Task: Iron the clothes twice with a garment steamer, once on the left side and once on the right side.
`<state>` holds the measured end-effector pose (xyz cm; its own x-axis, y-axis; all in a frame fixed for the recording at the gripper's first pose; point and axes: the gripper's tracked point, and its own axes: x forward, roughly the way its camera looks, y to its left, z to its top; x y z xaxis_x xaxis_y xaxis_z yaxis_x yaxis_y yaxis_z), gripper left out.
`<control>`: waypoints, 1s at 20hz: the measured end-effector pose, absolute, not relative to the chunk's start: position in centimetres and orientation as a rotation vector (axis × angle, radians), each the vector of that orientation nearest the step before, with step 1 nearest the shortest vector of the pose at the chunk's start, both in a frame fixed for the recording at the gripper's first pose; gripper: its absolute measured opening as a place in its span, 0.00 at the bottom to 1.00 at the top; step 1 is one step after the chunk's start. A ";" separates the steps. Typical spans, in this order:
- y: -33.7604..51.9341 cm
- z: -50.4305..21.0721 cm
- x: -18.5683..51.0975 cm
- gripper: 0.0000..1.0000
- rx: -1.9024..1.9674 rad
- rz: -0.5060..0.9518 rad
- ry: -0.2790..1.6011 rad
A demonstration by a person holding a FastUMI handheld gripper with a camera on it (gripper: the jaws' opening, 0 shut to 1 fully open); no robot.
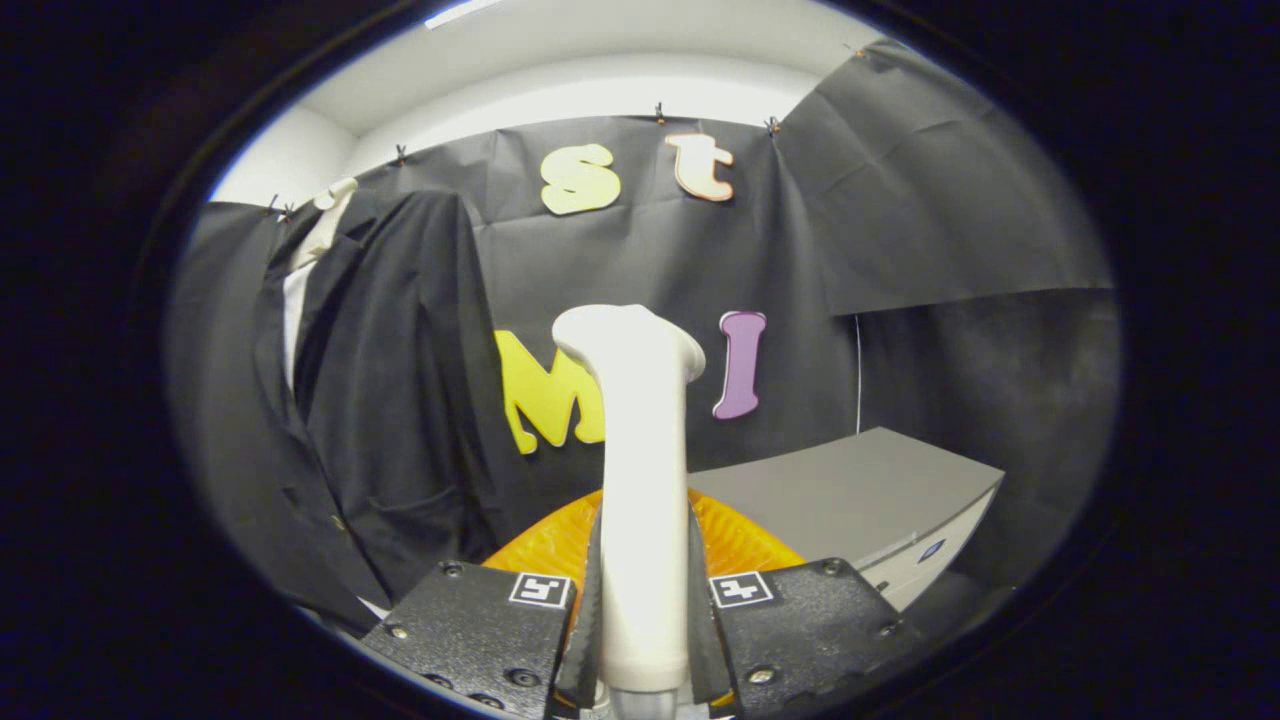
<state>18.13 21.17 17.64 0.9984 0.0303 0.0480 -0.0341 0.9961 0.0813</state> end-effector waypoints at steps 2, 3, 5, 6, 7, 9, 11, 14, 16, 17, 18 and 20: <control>23.0 18.5 16.1 0.37 0.088 0.044 -0.085; 24.0 19.1 15.1 0.37 0.092 0.051 -0.109; 26.2 20.4 13.2 0.37 0.091 0.068 -0.160; 27.2 20.9 12.3 0.37 0.086 0.075 -0.186; 28.2 21.3 11.5 0.37 0.077 0.082 -0.203; 30.5 22.3 10.6 0.37 0.068 0.106 -0.236; 32.7 23.7 10.3 0.37 0.066 0.144 -0.269; 35.4 26.0 10.5 0.37 0.040 0.189 -0.329; 37.0 27.6 11.2 0.37 0.034 0.206 -0.375; 37.7 28.1 11.8 0.37 0.034 0.214 -0.385; 38.6 28.6 12.3 0.37 0.038 0.230 -0.392; 40.0 29.5 13.4 0.37 0.041 0.247 -0.399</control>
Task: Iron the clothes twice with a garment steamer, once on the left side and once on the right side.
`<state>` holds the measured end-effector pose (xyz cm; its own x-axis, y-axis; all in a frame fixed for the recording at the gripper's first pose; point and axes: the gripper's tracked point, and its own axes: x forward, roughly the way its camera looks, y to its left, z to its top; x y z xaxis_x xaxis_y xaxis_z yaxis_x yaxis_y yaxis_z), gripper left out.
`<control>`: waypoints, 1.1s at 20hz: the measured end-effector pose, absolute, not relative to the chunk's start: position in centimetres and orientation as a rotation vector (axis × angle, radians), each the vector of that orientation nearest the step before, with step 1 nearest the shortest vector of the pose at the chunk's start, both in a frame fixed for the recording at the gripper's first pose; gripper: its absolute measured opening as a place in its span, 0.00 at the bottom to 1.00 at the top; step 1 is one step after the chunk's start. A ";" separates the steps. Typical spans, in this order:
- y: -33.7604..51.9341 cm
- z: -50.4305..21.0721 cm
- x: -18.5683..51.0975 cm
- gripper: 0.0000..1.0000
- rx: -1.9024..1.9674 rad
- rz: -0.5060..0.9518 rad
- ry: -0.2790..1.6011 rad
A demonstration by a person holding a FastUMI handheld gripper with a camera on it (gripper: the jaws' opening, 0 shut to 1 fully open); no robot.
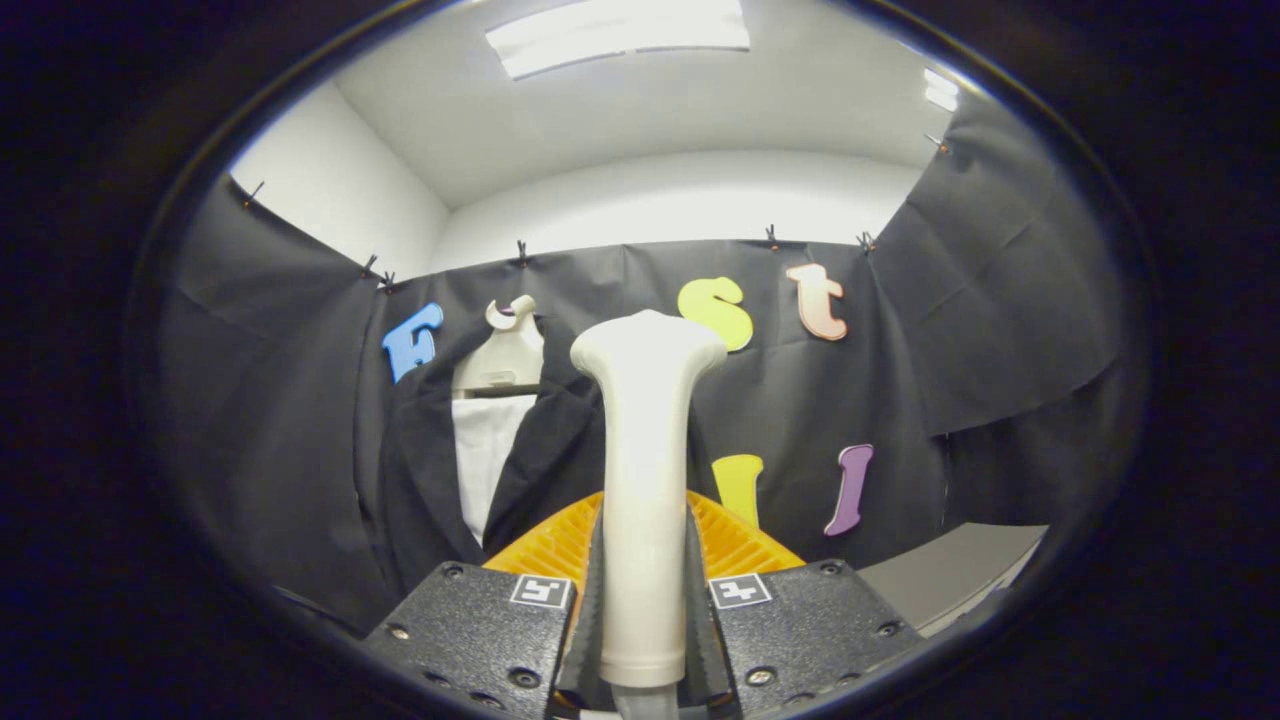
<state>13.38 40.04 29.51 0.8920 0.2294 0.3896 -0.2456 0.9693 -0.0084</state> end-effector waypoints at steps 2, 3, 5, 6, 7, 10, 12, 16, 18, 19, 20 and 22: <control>41.0 30.0 14.5 0.37 0.046 0.248 -0.401; 41.3 30.1 15.0 0.37 0.047 0.249 -0.397; 42.0 29.8 15.8 0.37 0.051 0.253 -0.386; 42.2 29.5 16.1 0.37 0.049 0.252 -0.378; 42.2 29.0 16.2 0.37 0.046 0.253 -0.371; 42.5 27.4 16.6 0.37 0.027 0.259 -0.343; 42.5 26.5 16.7 0.37 0.014 0.260 -0.330; 42.4 24.6 16.5 0.37 0.007 0.261 -0.300; 42.5 23.6 16.4 0.37 0.005 0.264 -0.281; 42.5 23.1 16.3 0.37 0.004 0.269 -0.272; 42.7 22.6 16.2 0.37 0.001 0.274 -0.265; 43.1 21.6 16.0 0.37 0.000 0.285 -0.248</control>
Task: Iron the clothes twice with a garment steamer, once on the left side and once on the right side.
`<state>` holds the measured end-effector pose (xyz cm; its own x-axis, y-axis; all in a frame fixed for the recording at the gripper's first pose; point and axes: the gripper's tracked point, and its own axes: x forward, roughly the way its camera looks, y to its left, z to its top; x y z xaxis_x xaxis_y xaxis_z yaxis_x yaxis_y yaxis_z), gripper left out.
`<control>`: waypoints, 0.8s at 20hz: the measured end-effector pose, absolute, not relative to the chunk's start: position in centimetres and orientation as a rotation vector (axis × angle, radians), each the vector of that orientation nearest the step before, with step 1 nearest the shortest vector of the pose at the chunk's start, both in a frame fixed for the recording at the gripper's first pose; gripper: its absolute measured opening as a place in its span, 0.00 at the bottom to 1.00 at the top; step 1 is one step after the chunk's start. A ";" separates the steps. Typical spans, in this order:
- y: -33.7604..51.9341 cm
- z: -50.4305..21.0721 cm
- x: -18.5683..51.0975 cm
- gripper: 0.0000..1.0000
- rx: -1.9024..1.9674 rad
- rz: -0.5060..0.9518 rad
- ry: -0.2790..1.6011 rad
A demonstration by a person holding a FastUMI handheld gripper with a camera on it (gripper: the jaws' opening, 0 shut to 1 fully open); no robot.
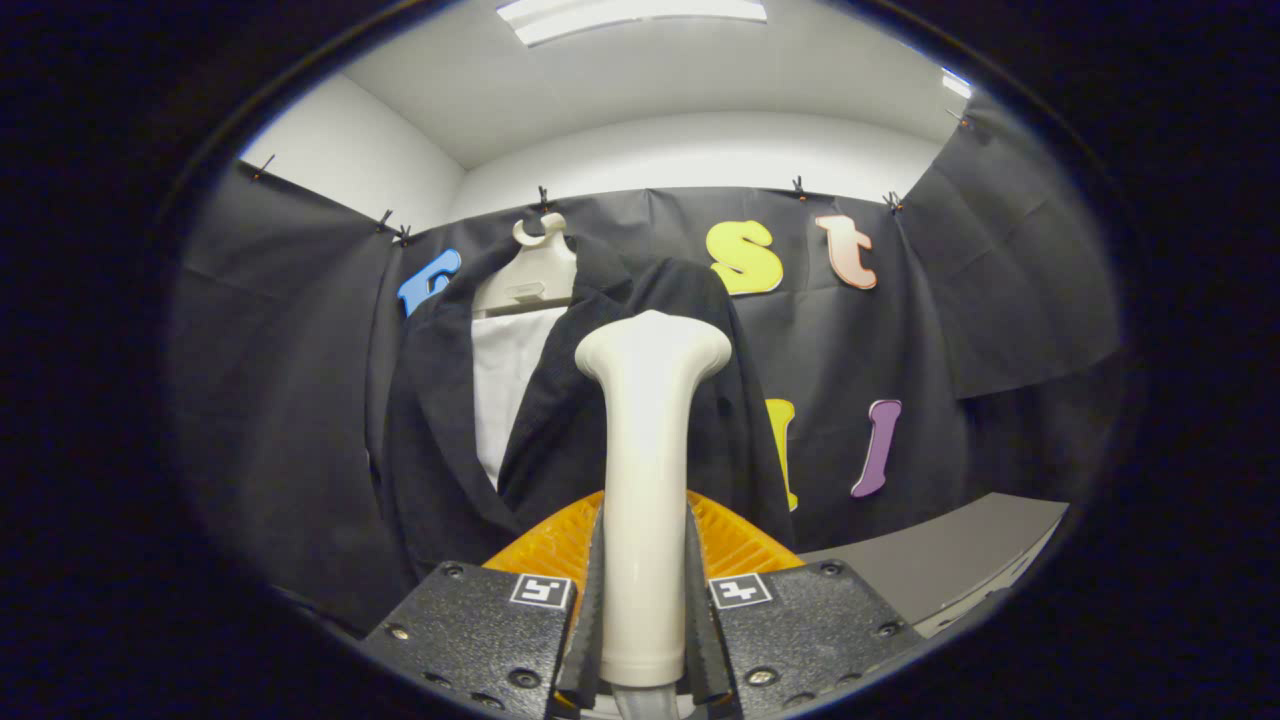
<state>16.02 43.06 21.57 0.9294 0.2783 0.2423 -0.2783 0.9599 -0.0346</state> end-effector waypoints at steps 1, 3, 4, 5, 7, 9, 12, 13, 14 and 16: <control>43.2 21.0 16.0 0.37 0.000 0.287 -0.238; 43.1 19.8 15.9 0.37 -0.007 0.284 -0.216; 43.2 19.0 15.9 0.37 -0.011 0.282 -0.202; 43.2 18.3 15.9 0.37 -0.014 0.282 -0.190; 43.0 17.1 15.8 0.37 -0.021 0.282 -0.164; 42.9 15.9 15.7 0.37 -0.025 0.279 -0.143; 42.6 14.4 15.5 0.37 -0.024 0.267 -0.114; 42.5 14.1 15.4 0.37 -0.028 0.263 -0.108; 42.5 13.6 15.3 0.37 -0.031 0.263 -0.102; 42.3 12.6 15.2 0.37 -0.038 0.262 -0.086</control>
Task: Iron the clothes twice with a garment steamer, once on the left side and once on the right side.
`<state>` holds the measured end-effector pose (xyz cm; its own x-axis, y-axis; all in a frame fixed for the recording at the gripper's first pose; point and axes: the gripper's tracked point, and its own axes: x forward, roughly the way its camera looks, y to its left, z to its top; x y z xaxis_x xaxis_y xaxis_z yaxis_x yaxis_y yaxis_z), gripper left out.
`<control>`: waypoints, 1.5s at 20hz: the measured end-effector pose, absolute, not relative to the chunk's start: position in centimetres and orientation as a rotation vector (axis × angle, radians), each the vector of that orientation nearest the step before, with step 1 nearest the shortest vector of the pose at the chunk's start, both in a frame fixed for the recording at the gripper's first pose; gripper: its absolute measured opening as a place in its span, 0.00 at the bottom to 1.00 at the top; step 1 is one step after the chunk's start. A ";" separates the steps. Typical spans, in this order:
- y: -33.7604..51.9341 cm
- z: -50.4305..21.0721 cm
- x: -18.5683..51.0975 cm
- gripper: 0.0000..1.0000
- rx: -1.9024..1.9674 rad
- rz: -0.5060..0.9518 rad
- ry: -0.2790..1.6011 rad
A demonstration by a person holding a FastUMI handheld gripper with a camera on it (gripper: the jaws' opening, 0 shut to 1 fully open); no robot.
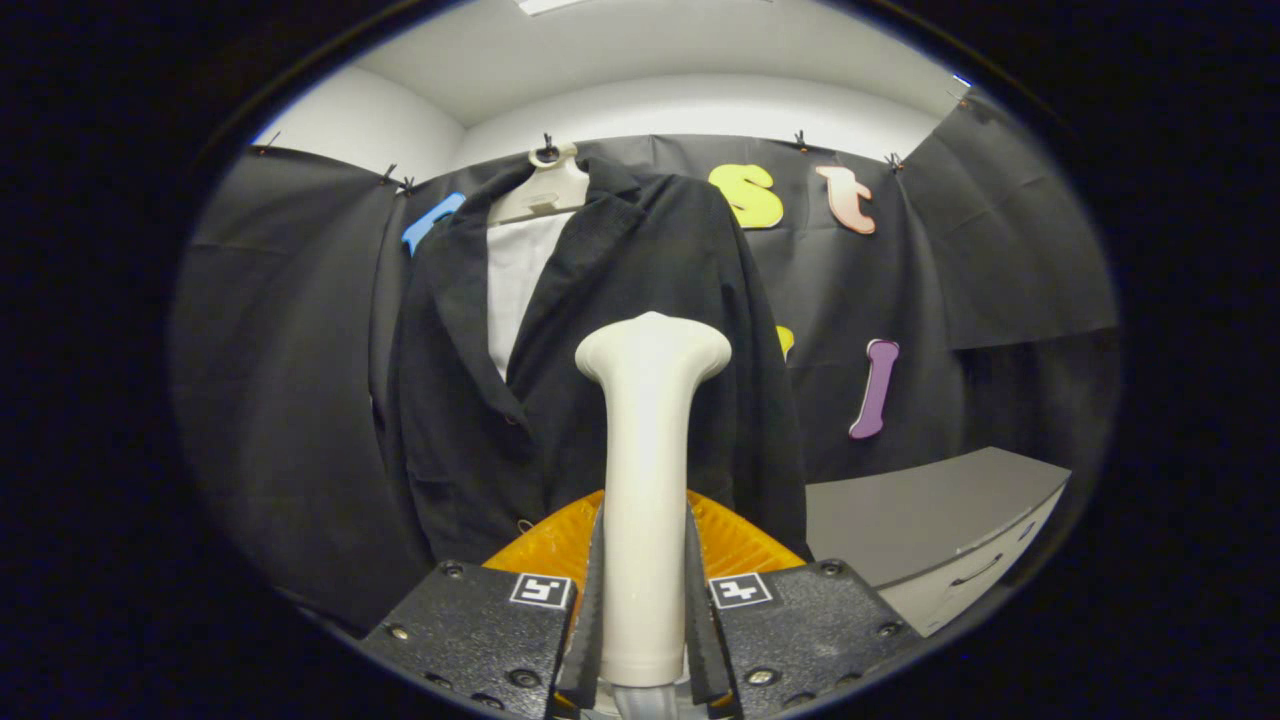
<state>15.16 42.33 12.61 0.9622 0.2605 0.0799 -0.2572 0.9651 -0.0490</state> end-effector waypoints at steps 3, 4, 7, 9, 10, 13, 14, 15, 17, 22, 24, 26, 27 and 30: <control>42.1 11.2 15.1 0.37 -0.049 0.261 -0.060; 42.0 10.7 15.0 0.37 -0.055 0.259 -0.054; 41.7 9.3 14.4 0.37 -0.072 0.259 -0.036; 41.7 7.8 14.5 0.37 -0.087 0.262 -0.011; 41.6 7.1 14.4 0.37 -0.087 0.260 0.001; 41.5 5.6 14.2 0.37 -0.095 0.256 0.027; 41.5 4.9 14.2 0.37 -0.098 0.257 0.038; 41.6 4.3 14.2 0.37 -0.102 0.259 0.050; 41.5 3.0 13.9 0.37 -0.113 0.258 0.073; 41.0 0.0 13.7 0.37 -0.143 0.255 0.135; 40.8 -1.1 13.5 0.37 -0.156 0.254 0.155; 40.5 -2.4 13.3 0.37 -0.166 0.253 0.178; 40.3 -3.0 13.1 0.37 -0.170 0.251 0.192; 40.0 -4.7 12.8 0.37 -0.185 0.247 0.225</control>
<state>12.81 39.97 -4.69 0.9450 0.2203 -0.2416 -0.2612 0.9531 -0.1528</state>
